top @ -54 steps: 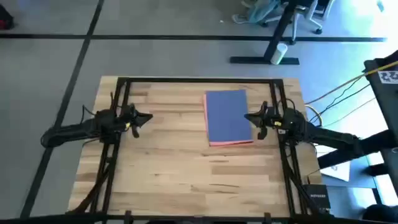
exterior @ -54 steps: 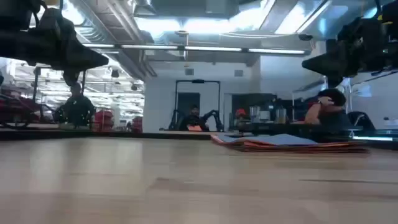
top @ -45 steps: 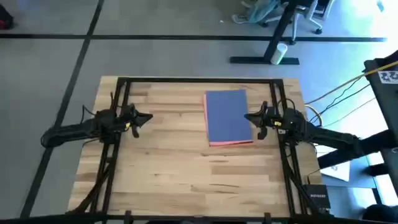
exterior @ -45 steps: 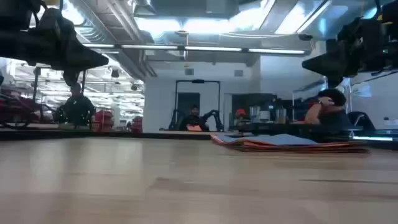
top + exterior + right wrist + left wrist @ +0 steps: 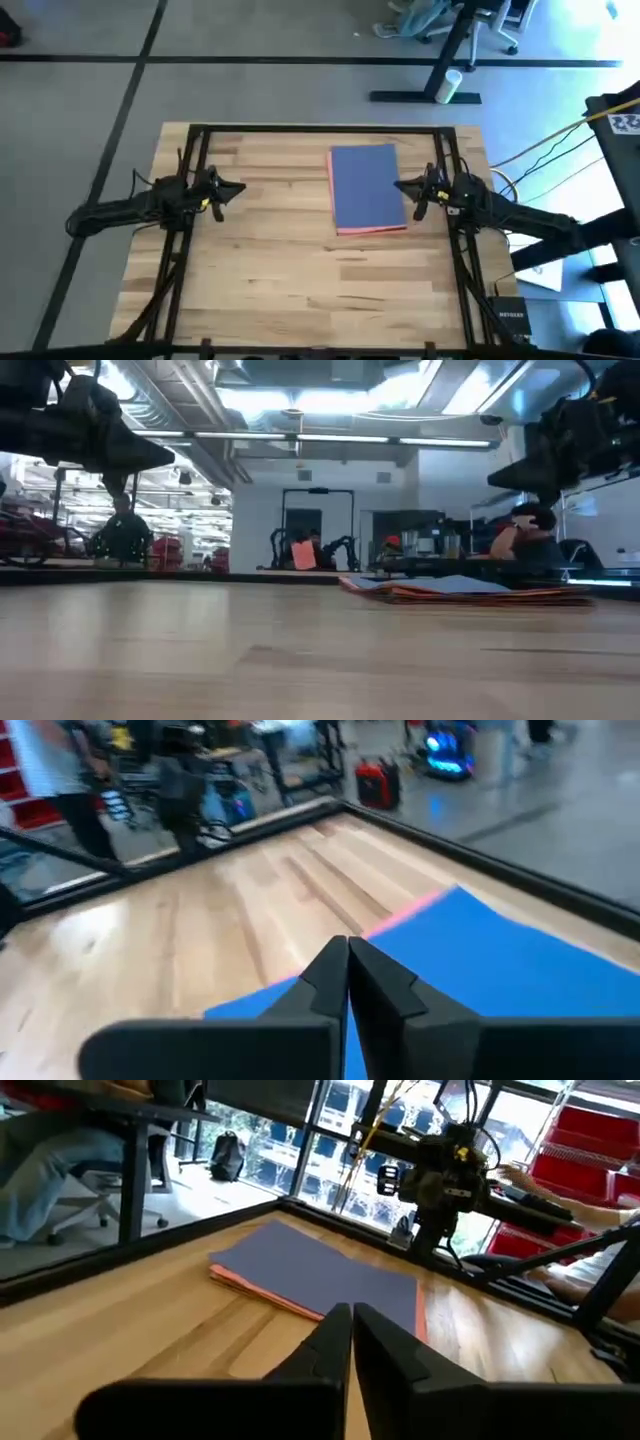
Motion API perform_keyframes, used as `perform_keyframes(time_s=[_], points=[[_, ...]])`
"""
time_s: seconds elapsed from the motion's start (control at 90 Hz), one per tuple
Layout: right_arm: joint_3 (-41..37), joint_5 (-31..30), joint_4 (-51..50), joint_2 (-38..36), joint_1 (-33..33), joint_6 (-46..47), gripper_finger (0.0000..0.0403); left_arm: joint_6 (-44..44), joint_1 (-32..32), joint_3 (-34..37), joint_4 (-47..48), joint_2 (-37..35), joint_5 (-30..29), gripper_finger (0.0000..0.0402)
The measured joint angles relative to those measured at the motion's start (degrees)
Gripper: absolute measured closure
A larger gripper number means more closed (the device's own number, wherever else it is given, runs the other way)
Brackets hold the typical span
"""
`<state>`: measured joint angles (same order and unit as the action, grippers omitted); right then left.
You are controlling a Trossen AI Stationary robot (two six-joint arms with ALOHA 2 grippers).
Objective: Organize paper
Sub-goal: Move the violet paper to the top left of the table
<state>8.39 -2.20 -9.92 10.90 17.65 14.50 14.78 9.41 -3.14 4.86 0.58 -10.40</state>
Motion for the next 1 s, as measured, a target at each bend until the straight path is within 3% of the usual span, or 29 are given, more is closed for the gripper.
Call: perform_keyframes(time_s=[0.244,0.478,0.756,1.0], points=[[9.57,-7.79,-7.45,9.66,0.00,1.02,0.0388,-5.20,0.05,0.00,-1.67,0.00,-0.91,0.0402],[17.11,-11.29,-8.50,21.59,0.00,1.69,0.0371,-4.90,0.09,0.02,-1.63,0.02,-0.89,0.0402],[25.92,-22.18,-17.35,35.12,0.15,2.10,0.0370,-4.75,0.09,0.00,-0.69,0.02,-0.87,0.0402],[26.97,-21.22,-17.68,43.28,6.78,8.49,0.0370,-2.16,0.09,0.00,-0.58,0.02,-0.76,0.0402]])
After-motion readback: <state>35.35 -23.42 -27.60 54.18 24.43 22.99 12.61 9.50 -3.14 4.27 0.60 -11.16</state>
